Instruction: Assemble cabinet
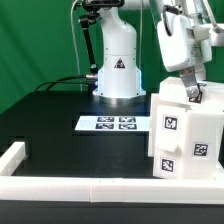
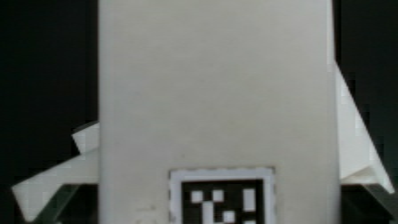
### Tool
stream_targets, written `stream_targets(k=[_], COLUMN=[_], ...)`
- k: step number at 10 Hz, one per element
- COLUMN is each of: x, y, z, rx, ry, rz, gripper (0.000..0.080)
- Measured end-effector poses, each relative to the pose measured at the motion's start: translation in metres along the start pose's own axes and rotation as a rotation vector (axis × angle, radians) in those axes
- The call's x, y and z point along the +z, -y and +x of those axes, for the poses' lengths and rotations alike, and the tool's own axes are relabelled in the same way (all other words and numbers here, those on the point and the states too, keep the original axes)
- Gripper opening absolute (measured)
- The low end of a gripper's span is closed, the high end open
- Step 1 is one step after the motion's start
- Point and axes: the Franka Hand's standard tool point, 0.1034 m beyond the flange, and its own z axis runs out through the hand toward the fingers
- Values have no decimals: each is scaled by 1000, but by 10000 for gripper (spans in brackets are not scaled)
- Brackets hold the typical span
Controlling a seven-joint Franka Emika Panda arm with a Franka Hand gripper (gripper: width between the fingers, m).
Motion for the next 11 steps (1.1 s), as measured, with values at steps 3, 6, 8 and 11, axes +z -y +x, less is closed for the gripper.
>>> stream_targets(k=[3, 6, 8, 11], x=[-6, -30, -39, -37], y=[-2, -15, -18, -19], z=[-2, -11, -14, -11], rx=[-34, -40, -71, -229], ry=[10, 33, 38, 31], rz=[5, 19, 28, 7], gripper=[756, 797, 797, 797])
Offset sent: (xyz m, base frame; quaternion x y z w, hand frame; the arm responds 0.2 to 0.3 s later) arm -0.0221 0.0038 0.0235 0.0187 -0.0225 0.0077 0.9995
